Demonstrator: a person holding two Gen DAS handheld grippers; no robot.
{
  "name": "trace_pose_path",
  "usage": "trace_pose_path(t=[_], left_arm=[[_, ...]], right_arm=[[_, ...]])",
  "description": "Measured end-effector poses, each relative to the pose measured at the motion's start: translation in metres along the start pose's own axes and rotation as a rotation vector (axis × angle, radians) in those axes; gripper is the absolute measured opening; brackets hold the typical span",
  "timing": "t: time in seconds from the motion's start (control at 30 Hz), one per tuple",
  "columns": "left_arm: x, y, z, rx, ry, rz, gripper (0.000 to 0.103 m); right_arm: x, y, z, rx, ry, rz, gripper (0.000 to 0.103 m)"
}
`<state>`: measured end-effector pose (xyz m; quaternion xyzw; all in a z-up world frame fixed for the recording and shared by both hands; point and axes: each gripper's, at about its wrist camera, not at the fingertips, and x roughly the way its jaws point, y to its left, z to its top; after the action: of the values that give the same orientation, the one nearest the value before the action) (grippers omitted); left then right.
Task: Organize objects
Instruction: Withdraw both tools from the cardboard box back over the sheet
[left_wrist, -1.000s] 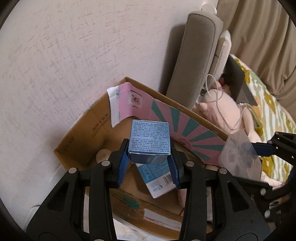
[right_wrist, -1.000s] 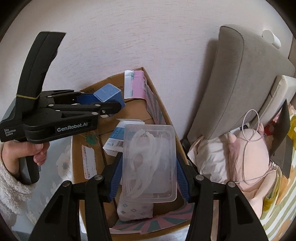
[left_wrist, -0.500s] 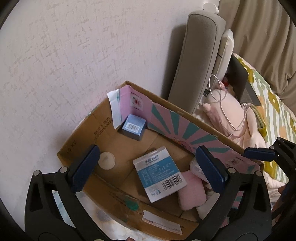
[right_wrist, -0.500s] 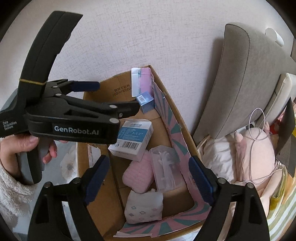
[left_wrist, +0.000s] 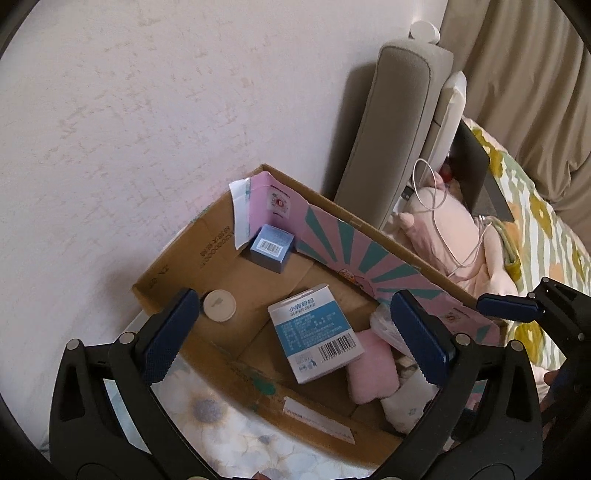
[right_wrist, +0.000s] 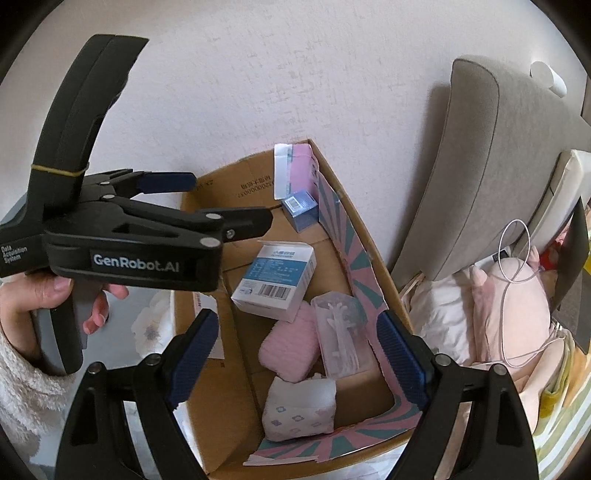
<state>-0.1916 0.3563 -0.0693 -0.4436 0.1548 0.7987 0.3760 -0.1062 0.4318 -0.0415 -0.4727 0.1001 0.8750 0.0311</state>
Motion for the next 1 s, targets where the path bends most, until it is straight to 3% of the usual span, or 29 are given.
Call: trace_pose_path(t=[0.53,0.77,1.0], left_arm=[[-0.11,0.029,-0.025,-0.054,-0.123,0.109,0.103],[-0.156,0.05,-0.054,-0.095,-0.177,0.15,0.103],[-0.201,0.079,-0.089,-0.178,-0.219,0.223,0.103]], right_arm=[[-0.051,0.041,0.008,-0.102,-0.103,-0.014,0.085],[-0.067,0.072,0.009,-0.17,-0.161,-0.024,0.085],[-0.072,0.107,0.014,-0.25,-0.179,0.031,0.085]])
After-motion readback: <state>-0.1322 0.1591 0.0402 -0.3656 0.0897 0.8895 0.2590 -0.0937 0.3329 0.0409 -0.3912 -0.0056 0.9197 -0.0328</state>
